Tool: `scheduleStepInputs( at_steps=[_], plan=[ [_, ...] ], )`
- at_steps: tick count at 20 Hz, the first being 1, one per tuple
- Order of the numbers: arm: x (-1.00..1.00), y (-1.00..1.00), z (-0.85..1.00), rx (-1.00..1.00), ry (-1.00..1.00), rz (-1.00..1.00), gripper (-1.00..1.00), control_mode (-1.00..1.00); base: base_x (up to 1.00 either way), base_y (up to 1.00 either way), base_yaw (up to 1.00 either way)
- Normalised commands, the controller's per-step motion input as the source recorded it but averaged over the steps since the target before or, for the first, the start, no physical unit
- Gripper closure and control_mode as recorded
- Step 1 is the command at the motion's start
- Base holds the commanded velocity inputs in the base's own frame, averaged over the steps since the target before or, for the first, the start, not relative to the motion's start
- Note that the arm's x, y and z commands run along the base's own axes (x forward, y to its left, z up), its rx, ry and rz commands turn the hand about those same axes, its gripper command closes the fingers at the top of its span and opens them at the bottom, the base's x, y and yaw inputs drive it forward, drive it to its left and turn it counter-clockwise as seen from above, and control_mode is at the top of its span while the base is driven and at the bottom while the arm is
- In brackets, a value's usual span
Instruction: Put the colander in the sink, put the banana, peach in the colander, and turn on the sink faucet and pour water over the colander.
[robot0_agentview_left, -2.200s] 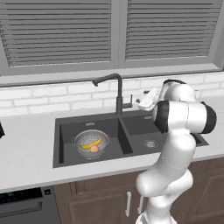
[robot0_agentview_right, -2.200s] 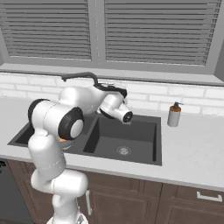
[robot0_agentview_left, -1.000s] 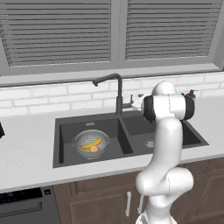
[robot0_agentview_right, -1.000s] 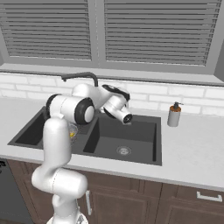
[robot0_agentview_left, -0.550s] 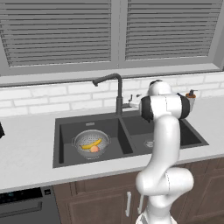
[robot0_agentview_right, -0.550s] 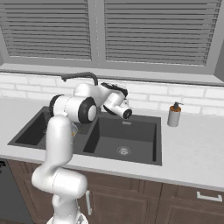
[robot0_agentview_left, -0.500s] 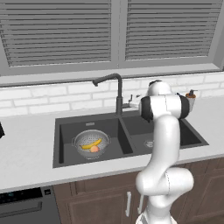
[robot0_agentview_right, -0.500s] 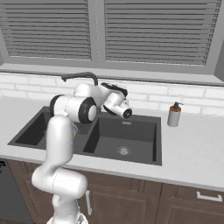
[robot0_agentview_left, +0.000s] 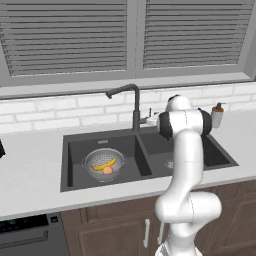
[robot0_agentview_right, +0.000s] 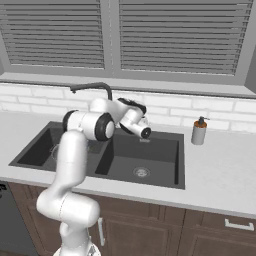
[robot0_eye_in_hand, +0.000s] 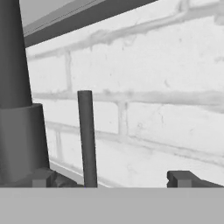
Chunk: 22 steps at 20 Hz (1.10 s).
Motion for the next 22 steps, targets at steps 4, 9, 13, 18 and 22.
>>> scheduleStepInputs(
  at_steps=[4, 9, 13, 18, 22],
  plan=[
    [0.31, 0.00, -0.12, 0.06, 0.00, 0.00, -1.00, -1.00, 0.00, 0.00, 0.00],
    [0.39, 0.00, -0.01, 0.04, 0.00, -0.01, -1.00, -1.00, 0.00, 0.00, 0.00],
    [0.39, 0.00, 0.00, 0.00, 0.00, -0.01, -1.00, -1.00, 0.00, 0.00, 0.00],
    [0.27, 0.00, -0.01, 0.00, 0.00, -0.02, -1.00, -1.00, 0.00, 0.00, 0.00],
    [0.21, -0.06, 0.00, 0.02, 0.00, -0.06, -1.00, -1.00, 0.00, 0.00, 0.00]
  ],
)
